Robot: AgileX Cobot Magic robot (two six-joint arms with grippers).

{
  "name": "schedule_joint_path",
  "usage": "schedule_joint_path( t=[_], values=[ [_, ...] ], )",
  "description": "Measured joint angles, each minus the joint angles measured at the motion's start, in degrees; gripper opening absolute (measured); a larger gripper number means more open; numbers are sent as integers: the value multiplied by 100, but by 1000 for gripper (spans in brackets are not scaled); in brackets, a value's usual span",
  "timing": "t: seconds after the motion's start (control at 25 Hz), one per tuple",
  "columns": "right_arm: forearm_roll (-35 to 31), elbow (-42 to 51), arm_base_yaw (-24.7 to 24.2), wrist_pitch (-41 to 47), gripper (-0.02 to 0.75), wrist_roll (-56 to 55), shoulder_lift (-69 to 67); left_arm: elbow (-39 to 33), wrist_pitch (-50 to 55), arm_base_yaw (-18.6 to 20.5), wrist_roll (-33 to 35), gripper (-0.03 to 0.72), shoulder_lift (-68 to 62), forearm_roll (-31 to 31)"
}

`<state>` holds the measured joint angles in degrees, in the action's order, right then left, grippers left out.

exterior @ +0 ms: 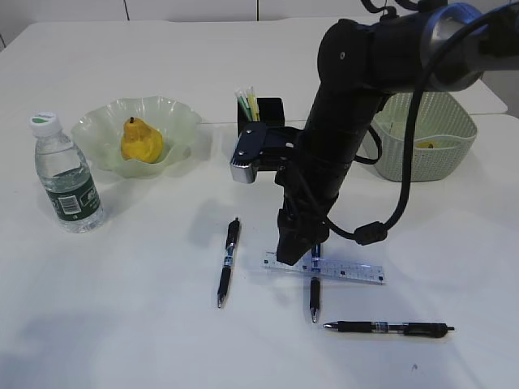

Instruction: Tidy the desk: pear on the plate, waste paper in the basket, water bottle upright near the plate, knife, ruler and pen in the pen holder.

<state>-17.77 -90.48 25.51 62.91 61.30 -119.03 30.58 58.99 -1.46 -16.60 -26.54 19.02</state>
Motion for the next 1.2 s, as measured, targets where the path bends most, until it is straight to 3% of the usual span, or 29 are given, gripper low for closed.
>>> schedule_joint_path(
  t=[1.2],
  values=[
    [219, 0, 0, -493, 592, -45, -456, 0, 0, 0, 0, 238, 0, 97]
  ],
)
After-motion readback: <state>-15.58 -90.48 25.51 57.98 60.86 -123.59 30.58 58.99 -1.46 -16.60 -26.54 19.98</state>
